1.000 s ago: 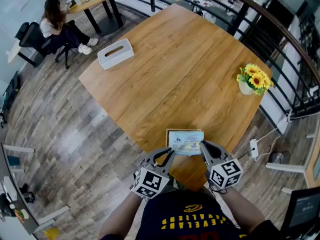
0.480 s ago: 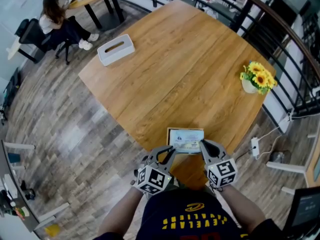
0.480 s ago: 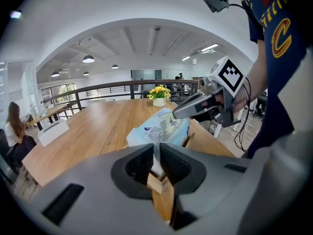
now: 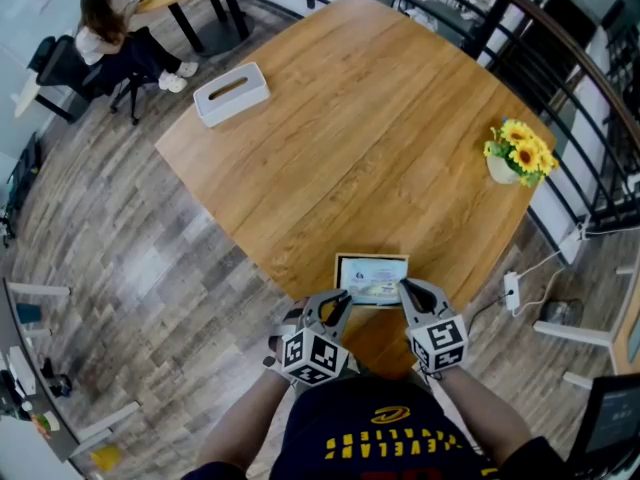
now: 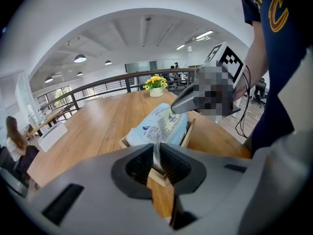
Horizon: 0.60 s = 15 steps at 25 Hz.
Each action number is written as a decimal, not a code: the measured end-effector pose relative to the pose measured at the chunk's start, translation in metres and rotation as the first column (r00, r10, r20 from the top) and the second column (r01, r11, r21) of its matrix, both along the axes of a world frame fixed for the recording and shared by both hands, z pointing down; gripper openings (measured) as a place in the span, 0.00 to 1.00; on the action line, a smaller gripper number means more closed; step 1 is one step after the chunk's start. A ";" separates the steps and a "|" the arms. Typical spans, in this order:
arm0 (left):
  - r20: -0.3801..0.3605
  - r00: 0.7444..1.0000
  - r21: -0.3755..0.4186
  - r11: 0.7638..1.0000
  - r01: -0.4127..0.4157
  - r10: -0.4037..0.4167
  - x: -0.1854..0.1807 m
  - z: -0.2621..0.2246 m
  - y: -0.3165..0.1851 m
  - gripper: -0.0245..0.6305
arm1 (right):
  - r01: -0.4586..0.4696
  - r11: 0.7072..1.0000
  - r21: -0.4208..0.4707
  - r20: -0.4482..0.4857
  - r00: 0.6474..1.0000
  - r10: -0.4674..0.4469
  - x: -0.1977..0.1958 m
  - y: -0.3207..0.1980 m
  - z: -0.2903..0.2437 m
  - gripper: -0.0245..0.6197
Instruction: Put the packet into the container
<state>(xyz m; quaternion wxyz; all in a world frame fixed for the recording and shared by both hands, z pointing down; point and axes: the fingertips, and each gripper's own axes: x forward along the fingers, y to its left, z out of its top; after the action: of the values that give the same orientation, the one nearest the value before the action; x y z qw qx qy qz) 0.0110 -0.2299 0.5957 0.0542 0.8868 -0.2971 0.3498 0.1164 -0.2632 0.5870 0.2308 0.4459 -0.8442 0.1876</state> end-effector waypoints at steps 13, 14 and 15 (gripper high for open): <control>0.129 0.991 0.004 1.000 -0.028 0.027 0.002 0.011 -0.002 0.10 | -0.002 1.000 -0.011 -0.058 0.998 0.001 0.001 -0.003 0.012 0.06; 0.141 0.990 0.003 1.000 -0.029 0.028 0.003 0.011 -0.001 0.10 | -0.001 1.000 -0.015 -0.066 0.998 0.000 0.002 -0.002 0.013 0.06; 0.149 0.988 0.001 1.000 -0.027 0.027 0.003 0.012 -0.001 0.10 | -0.001 1.000 -0.018 -0.072 0.997 0.000 0.001 -0.001 0.013 0.06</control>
<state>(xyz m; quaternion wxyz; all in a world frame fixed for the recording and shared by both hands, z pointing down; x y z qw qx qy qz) 0.0137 -0.2306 0.6076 0.0255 0.8621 -0.2889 0.4155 0.1178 -0.2640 0.6005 0.2653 0.4504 -0.8335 0.1791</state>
